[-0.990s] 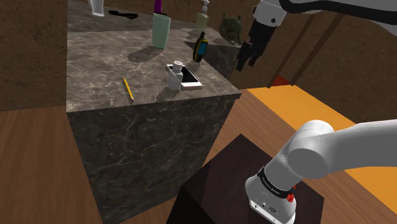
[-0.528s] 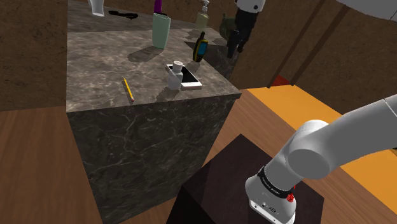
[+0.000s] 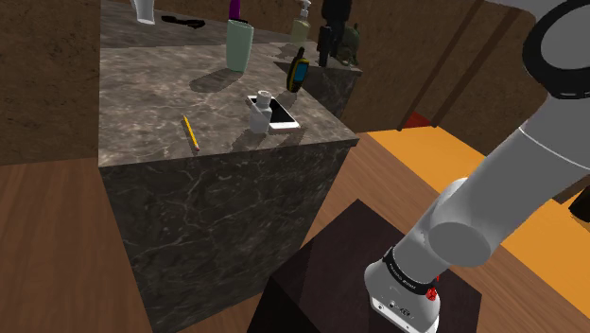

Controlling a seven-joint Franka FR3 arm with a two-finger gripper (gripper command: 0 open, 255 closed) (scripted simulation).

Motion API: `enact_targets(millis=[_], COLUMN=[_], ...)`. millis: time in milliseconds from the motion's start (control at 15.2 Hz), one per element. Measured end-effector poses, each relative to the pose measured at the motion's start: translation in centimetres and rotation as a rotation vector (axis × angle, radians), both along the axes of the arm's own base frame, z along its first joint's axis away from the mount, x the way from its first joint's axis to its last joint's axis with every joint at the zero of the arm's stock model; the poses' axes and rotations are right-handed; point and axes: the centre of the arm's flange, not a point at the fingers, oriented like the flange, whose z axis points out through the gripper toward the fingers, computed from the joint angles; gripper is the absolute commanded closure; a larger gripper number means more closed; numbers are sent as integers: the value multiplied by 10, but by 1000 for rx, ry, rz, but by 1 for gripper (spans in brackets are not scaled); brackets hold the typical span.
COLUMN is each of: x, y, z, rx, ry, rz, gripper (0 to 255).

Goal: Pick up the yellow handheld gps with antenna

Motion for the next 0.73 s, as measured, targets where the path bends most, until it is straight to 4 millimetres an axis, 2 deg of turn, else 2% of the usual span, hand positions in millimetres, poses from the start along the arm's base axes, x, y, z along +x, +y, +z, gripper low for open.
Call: enact_targets(millis=[330, 462, 726], x=[71, 93, 100], y=[4, 6, 6], z=[6, 2, -16], rx=[-39, -50, -53], ry=[49, 64, 70], rz=[113, 148, 159], gripper=[0, 0, 0])
